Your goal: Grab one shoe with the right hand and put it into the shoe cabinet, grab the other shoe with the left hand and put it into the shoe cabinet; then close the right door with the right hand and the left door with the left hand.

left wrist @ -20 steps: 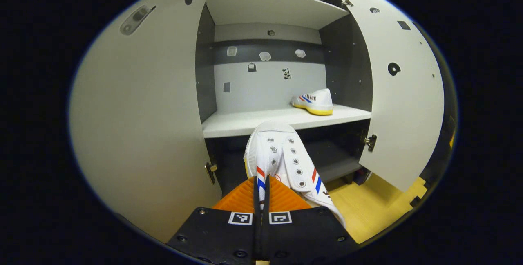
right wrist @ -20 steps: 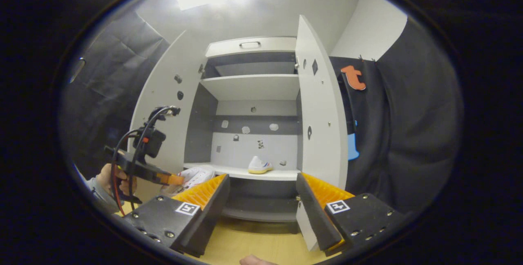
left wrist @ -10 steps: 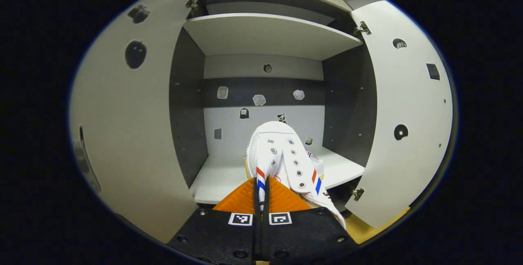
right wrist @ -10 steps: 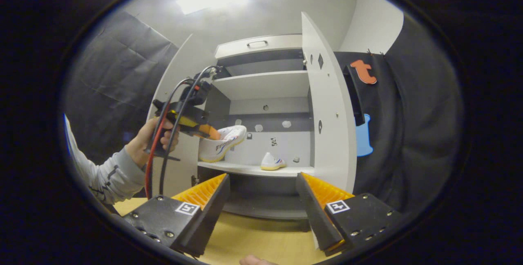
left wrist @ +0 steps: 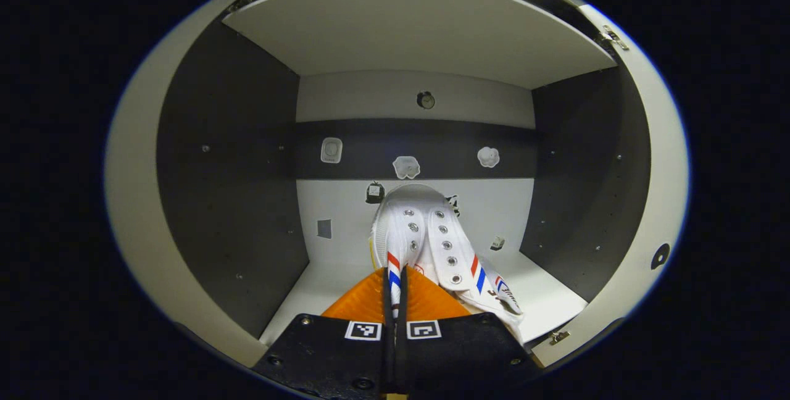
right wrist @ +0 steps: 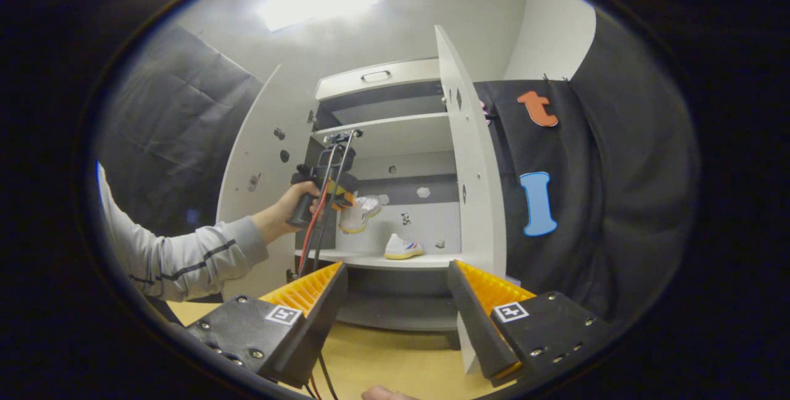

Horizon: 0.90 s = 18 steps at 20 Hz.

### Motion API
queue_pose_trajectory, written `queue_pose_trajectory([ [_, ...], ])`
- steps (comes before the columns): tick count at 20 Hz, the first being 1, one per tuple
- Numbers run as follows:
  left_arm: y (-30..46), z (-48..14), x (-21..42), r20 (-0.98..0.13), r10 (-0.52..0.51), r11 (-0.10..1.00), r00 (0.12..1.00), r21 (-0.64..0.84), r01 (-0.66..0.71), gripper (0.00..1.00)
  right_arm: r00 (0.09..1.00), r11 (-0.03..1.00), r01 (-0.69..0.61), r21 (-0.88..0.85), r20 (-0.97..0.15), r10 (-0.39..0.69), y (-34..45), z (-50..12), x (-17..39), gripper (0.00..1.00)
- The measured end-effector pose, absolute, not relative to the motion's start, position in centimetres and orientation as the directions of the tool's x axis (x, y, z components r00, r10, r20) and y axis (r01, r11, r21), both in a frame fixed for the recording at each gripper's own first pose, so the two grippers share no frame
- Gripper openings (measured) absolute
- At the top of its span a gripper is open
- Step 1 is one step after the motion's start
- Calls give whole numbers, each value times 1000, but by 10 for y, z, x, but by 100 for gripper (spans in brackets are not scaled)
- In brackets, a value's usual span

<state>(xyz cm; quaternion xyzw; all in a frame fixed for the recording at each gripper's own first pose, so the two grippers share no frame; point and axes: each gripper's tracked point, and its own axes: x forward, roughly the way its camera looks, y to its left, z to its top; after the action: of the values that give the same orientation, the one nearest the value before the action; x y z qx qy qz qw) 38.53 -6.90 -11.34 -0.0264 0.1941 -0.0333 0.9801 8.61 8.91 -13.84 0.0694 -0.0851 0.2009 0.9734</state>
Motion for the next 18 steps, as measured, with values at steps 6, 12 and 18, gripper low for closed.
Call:
queue_pose_trajectory([
  [6,-65,-170,414,-477,-59,998,877,-20,57,1,908,907,-403,121,175,380,77,-147,70,97],
  [12,-65,-185,421,-496,-66,996,866,21,88,2,921,923,-377,78,140,365,81,-149,58,94],
  [18,-41,-160,405,-387,53,990,921,143,3,30,927,931,-361,55,135,351,90,-146,23,96],
])
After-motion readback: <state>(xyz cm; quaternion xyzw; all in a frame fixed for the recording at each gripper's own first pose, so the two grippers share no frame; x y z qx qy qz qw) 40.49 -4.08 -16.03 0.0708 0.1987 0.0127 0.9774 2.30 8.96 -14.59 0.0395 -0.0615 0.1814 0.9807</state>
